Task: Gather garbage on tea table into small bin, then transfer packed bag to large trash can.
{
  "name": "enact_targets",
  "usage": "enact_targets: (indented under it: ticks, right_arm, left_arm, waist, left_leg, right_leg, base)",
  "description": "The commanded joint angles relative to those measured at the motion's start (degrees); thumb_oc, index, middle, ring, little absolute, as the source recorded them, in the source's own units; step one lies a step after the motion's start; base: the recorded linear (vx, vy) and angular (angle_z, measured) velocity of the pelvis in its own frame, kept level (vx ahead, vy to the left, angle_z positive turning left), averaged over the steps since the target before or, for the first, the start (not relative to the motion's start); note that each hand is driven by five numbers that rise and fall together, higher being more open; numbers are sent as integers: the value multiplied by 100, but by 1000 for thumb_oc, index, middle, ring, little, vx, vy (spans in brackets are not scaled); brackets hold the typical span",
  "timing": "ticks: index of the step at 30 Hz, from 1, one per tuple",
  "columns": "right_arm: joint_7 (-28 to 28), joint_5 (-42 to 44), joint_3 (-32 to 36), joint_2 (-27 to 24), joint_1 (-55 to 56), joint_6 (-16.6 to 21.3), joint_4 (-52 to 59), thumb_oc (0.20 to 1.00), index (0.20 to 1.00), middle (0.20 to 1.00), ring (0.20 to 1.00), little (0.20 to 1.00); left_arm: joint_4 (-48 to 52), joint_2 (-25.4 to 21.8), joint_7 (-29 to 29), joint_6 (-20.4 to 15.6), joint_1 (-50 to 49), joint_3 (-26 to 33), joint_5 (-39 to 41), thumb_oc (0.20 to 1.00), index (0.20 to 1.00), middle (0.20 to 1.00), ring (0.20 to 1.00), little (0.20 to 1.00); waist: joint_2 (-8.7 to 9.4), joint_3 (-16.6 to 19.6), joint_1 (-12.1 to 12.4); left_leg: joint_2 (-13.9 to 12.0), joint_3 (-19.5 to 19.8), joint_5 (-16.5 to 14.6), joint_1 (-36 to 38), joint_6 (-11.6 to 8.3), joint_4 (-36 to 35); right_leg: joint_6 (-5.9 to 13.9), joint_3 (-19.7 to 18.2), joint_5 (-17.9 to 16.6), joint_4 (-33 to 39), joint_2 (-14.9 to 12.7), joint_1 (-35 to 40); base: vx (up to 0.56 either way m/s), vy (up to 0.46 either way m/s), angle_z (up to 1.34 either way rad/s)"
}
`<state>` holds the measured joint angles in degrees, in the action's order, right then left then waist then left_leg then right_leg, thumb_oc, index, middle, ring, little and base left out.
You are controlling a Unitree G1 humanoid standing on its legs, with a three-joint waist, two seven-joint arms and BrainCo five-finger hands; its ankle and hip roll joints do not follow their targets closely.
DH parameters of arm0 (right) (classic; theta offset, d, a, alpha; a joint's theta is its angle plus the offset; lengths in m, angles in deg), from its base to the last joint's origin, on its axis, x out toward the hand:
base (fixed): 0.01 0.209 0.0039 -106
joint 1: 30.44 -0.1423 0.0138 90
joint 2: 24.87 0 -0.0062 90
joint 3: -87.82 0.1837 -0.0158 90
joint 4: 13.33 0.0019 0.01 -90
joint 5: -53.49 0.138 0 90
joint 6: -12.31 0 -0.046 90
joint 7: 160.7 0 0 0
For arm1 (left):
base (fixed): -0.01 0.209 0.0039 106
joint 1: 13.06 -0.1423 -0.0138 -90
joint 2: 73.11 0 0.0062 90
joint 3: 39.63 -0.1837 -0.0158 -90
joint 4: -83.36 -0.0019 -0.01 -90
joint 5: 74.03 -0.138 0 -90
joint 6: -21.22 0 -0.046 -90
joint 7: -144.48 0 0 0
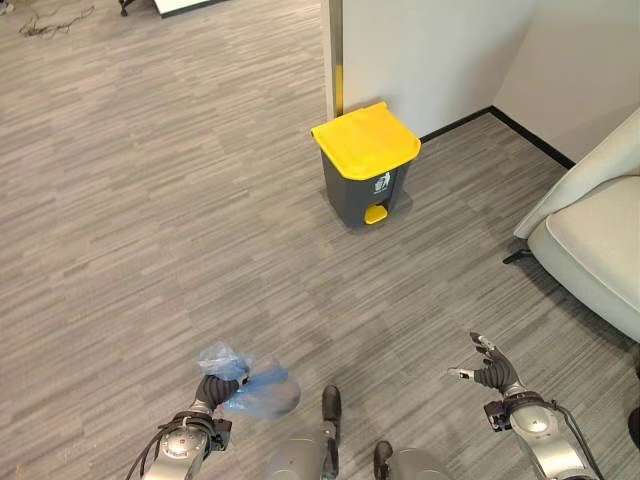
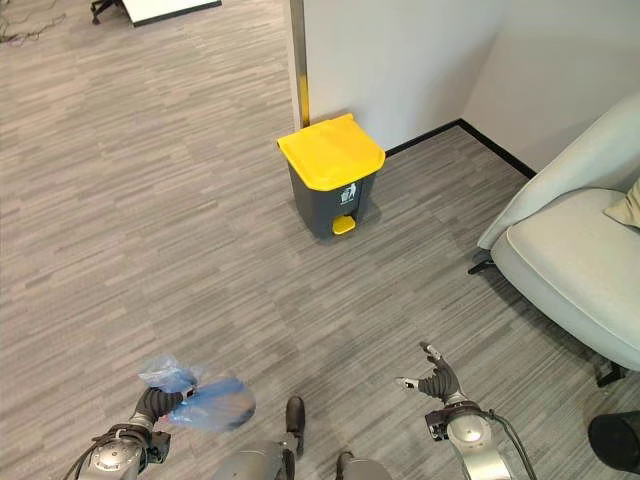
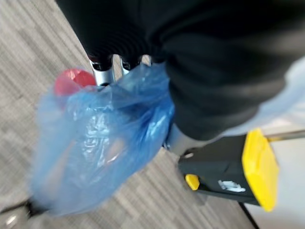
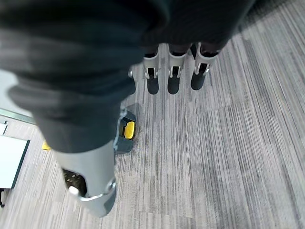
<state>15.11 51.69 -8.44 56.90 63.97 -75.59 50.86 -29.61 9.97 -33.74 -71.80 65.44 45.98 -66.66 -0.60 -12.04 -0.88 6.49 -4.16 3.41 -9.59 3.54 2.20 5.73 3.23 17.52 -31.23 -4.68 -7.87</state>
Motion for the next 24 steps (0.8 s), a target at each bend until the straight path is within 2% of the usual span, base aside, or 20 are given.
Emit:
enact_targets:
  ticks: [1, 2, 4, 7, 9, 10, 11, 13, 14, 15, 16, 17, 18, 21, 22, 23, 24]
  right_arm:
    - [21, -99, -46, -112, -290, 154, 387, 1000, 1000, 1000, 1000, 1000]
    - [21, -99, -45, -114, -290, 153, 388, 1000, 1000, 1000, 1000, 1000]
    - [32, -72, -66, -169, -347, 157, 430, 1000, 1000, 1000, 1000, 1000]
    - [45, -40, -86, -185, -347, 142, 435, 1000, 1000, 1000, 1000, 1000]
    - [54, -27, -99, -203, -333, 144, 444, 1000, 1000, 1000, 1000, 1000]
    - [63, -62, -87, -207, -265, 134, 495, 1000, 1000, 1000, 1000, 1000]
    - [110, -68, -80, -191, -204, 137, 527, 1000, 1000, 1000, 1000, 1000]
    - [82, -42, -81, -222, -156, 225, 530, 1000, 1000, 1000, 1000, 1000]
    - [82, -42, -81, -222, -156, 225, 530, 1000, 1000, 1000, 1000, 1000]
    - [93, 9, -53, -282, -78, 216, 551, 1000, 1000, 1000, 1000, 1000]
    - [77, 7, -59, -302, -78, 216, 487, 1000, 1000, 1000, 1000, 1000]
    - [77, 7, -59, -299, -81, 217, 486, 1000, 1000, 1000, 1000, 1000]
    - [50, -1, -15, -343, -47, 161, 440, 1000, 1000, 1000, 1000, 1000]
    - [-26, 102, 55, -395, -101, 186, 440, 1000, 1000, 1000, 1000, 1000]
    - [-26, 103, 56, -393, -103, 186, 440, 1000, 1000, 1000, 1000, 1000]
    - [-80, 116, 93, -405, -113, 172, 359, 1000, 1000, 1000, 1000, 1000]
    - [-132, 150, 126, -393, -141, 169, 297, 1000, 1000, 1000, 1000, 1000]
  left_arm:
    - [328, -190, 66, -300, 108, 154, -68, 200, 200, 200, 200, 200]
    - [326, -189, 66, -301, 109, 153, -69, 200, 200, 200, 200, 200]
    - [298, -159, 110, -340, 133, 155, -7, 200, 200, 200, 200, 200]
    - [243, -149, 123, -344, 177, 145, 29, 200, 200, 200, 200, 200]
    - [217, -169, 168, -364, 235, 184, 48, 200, 200, 200, 200, 200]
    - [230, -178, 178, -365, 222, 169, 22, 200, 200, 200, 200, 200]
    - [267, -160, 142, -370, 148, 198, 0, 200, 200, 200, 200, 200]
    - [276, -68, 108, -342, 98, 199, 83, 200, 200, 200, 200, 200]
    - [276, -68, 108, -342, 98, 199, 83, 200, 200, 200, 200, 200]
    - [300, -29, 39, -299, 56, 192, 128, 200, 200, 200, 200, 200]
    - [264, 1, 41, -293, 78, 176, 140, 200, 200, 200, 200, 200]
    - [263, 0, 41, -293, 82, 178, 140, 200, 200, 200, 200, 200]
    - [216, 23, 45, -265, 166, 132, 134, 200, 200, 200, 200, 200]
    - [206, 24, 73, -272, 272, 61, 118, 200, 200, 200, 200, 200]
    - [204, 22, 74, -273, 276, 61, 118, 200, 200, 200, 200, 200]
    - [153, 18, 82, -282, 319, 10, 89, 200, 200, 200, 200, 200]
    - [123, -2, 103, -288, 353, 14, 82, 200, 200, 200, 200, 200]
  waist:
    - [41, -216, 114]
    - [40, -221, 111]
    - [30, -221, 53]
    - [33, -254, -10]
    - [33, -291, -59]
    - [103, -262, -97]
    - [139, -202, -111]
    - [125, -135, -123]
    - [125, -135, -123]
    - [109, -124, -109]
    - [104, -128, -108]
    - [121, -118, -118]
    - [173, -112, -132]
    - [245, -199, -42]
    - [258, -186, -47]
    - [255, -227, -17]
    - [226, -224, 34]
  left_leg:
    - [-226, 81, -1310, 672, -108, 751]
    - [-225, 85, -1315, 678, -108, 752]
    - [-242, 76, -1511, 897, -149, 717]
    - [-287, 141, -1647, 1057, -218, 756]
    - [-419, 214, -1790, 1297, -363, 758]
    - [-485, 303, -1906, 1443, -481, 805]
    - [-558, 327, -1860, 1494, -584, 877]
    - [-996, 349, -1150, 1221, -877, 1665]
    - [-996, 349, -1150, 1221, -877, 1665]
    - [-1275, 273, -855, 1077, -874, 2121]
    - [-1324, 281, -686, 1037, -872, 2331]
    - [-1305, 288, -659, 1020, -869, 2317]
    - [-1433, 183, -410, 825, -755, 2482]
    - [-1130, 58, -965, 198, -641, 2332]
    - [-1113, 57, -939, 182, -634, 2314]
    - [-1017, -124, -1097, -44, -625, 1954]
    - [-932, -281, -927, -236, -675, 1476]
  right_leg:
    - [244, 333, -1475, 528, -246, -575]
    - [243, 337, -1467, 520, -248, -570]
    - [162, 567, -1516, 1160, -457, -793]
    - [202, 583, -1695, 1612, -519, -918]
    - [296, 686, -1913, 2090, -719, -1118]
    - [354, 639, -1967, 2206, -792, -1097]
    - [323, 644, -2003, 2182, -766, -981]
    - [134, 816, -1900, 2005, -625, -783]
    - [134, 816, -1900, 2005, -625, -783]
    - [-73, 901, -1629, 1957, -432, -544]
    - [-153, 925, -1552, 1919, -360, -488]
    - [-154, 929, -1573, 1940, -378, -496]
    - [-289, 956, -1349, 2017, -233, -263]
    - [-257, 950, -1223, 2257, -200, 17]
    - [-255, 952, -1241, 2271, -216, 2]
    - [-227, 990, -1208, 2382, -222, 116]
    - [-181, 1004, -1243, 2505, -190, 190]
  base:
    - [138, 44, -36]
    - [216, 18, -33]
    - [228, -96, -14]
    - [284, -154, 21]
    - [364, -303, 1]
    - [485, -426, -6]
    - [563, -519, 48]
    - [361, -390, 91]
    - [290, -349, 79]
    - [304, -300, 73]
    - [298, -300, 53]
    - [330, -288, 20]
    - [292, -248, 0]
    - [225, -168, 5]
    - [121, -50, -16]
    - [140, -12, -27]
    - [211, -8, -10]
